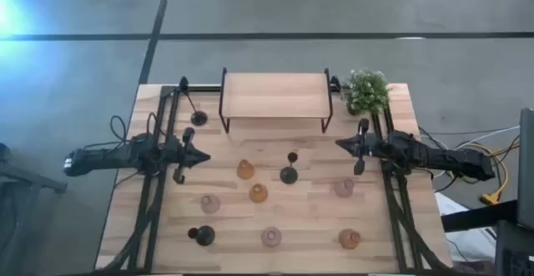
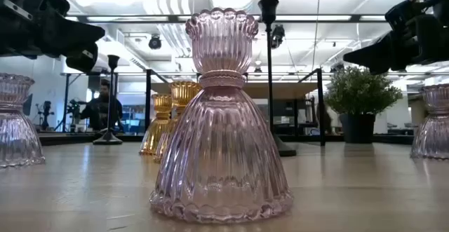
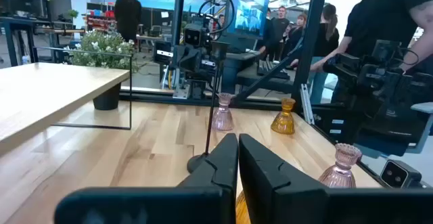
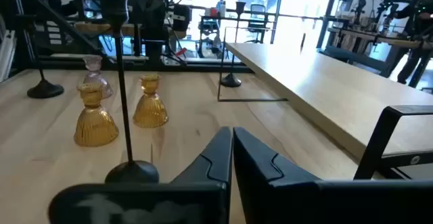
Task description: Pick & Place candle stick holders
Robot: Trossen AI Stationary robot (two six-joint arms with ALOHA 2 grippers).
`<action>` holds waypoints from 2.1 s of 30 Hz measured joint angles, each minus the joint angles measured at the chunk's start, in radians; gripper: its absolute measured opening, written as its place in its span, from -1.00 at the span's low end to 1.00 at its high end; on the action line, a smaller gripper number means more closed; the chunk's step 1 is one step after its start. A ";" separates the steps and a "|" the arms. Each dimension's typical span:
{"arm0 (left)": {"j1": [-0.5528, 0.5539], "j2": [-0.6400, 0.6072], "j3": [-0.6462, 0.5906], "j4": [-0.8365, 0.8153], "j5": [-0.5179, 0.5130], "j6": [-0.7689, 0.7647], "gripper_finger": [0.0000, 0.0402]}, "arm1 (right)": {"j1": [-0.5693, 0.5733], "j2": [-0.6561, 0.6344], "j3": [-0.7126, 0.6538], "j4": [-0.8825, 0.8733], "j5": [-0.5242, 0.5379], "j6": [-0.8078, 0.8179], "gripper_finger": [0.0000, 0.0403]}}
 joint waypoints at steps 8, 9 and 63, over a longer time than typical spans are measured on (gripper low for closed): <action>0.000 0.000 0.000 0.000 0.000 0.000 -0.91 | 0.000 0.000 0.000 0.000 0.000 0.000 -0.96; 0.000 0.000 0.000 0.000 0.000 0.000 -0.91 | 0.000 0.000 0.000 0.000 0.000 0.000 -0.96; 0.000 0.001 0.000 0.003 0.000 0.000 -0.91 | 0.001 0.414 0.766 0.375 0.102 -0.147 -0.96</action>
